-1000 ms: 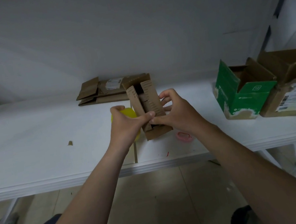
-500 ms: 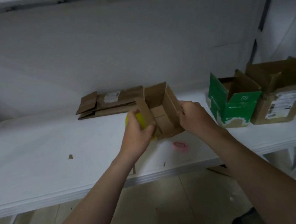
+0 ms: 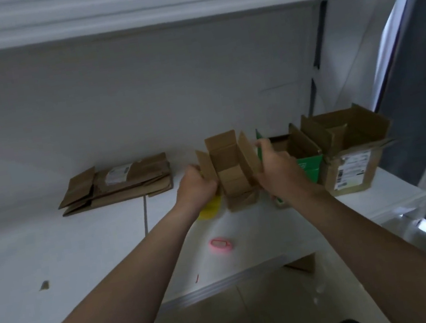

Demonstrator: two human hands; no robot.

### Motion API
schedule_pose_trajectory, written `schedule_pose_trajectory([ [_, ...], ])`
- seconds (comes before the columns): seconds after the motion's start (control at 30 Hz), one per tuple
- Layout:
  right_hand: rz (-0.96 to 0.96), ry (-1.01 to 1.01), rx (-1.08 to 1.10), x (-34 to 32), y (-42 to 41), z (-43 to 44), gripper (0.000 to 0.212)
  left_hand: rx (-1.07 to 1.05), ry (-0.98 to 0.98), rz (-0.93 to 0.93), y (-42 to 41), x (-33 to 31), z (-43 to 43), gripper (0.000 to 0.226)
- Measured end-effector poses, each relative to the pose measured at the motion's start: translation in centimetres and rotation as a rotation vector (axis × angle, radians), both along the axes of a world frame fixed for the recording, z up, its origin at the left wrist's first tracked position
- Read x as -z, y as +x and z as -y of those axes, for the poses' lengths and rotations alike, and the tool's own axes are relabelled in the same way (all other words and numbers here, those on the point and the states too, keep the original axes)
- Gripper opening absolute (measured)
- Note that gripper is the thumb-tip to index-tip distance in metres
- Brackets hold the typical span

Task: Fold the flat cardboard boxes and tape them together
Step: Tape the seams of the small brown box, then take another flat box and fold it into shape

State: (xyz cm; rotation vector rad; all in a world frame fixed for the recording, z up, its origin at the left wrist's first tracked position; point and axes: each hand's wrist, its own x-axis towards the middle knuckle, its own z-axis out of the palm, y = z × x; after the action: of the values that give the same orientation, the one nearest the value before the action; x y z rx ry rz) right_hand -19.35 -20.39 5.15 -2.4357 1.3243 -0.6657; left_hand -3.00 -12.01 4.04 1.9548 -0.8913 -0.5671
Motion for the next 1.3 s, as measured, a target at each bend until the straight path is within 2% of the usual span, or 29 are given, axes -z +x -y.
schedule_pose_trajectory([
  [0.1,-0.154,-0.056,0.066,0.2,-0.3,1.3,0.033,-0.020,-0.024,-0.095,-0.5,0.5,2.0,0.067],
  [0.23,-0.296,-0.099,0.082,0.1,-0.4,2.1,0.025,-0.009,-0.023,-0.216,-1.0,1.3,4.1,0.074],
  [0.3,-0.321,-0.103,0.073,0.1,-0.3,2.0,0.024,-0.006,-0.017,-0.220,-0.6,1.8,4.6,0.066],
  [0.4,-0.340,-0.071,0.073,-0.2,-0.4,1.4,0.020,0.033,0.032,-0.106,-0.4,2.0,4.0,0.045],
  [0.57,-0.384,-0.069,0.045,-1.8,-1.0,-0.3,0.021,0.095,0.144,0.274,0.5,1.2,1.1,0.046],
  [0.7,-0.482,-0.161,0.038,-3.6,-0.3,-2.7,0.027,0.107,0.183,0.432,2.3,-0.4,-2.9,0.049],
  [0.83,-0.456,-0.223,-0.028,-4.0,2.0,-5.8,0.030,0.074,0.164,0.512,4.8,-1.5,-7.8,0.048],
  [1.0,-0.467,-0.165,-0.210,-3.3,7.2,-8.5,0.042,0.043,0.229,0.569,8.8,-1.5,-13.0,0.046],
  [1.13,-0.458,-0.119,-0.344,-2.3,12.0,-9.2,0.043,0.014,0.250,0.570,12.4,-0.9,-15.7,0.046],
  [1.3,-0.497,-0.157,-0.436,-0.1,18.9,-8.5,0.040,-0.085,0.265,0.555,17.0,0.9,-16.8,0.044],
])
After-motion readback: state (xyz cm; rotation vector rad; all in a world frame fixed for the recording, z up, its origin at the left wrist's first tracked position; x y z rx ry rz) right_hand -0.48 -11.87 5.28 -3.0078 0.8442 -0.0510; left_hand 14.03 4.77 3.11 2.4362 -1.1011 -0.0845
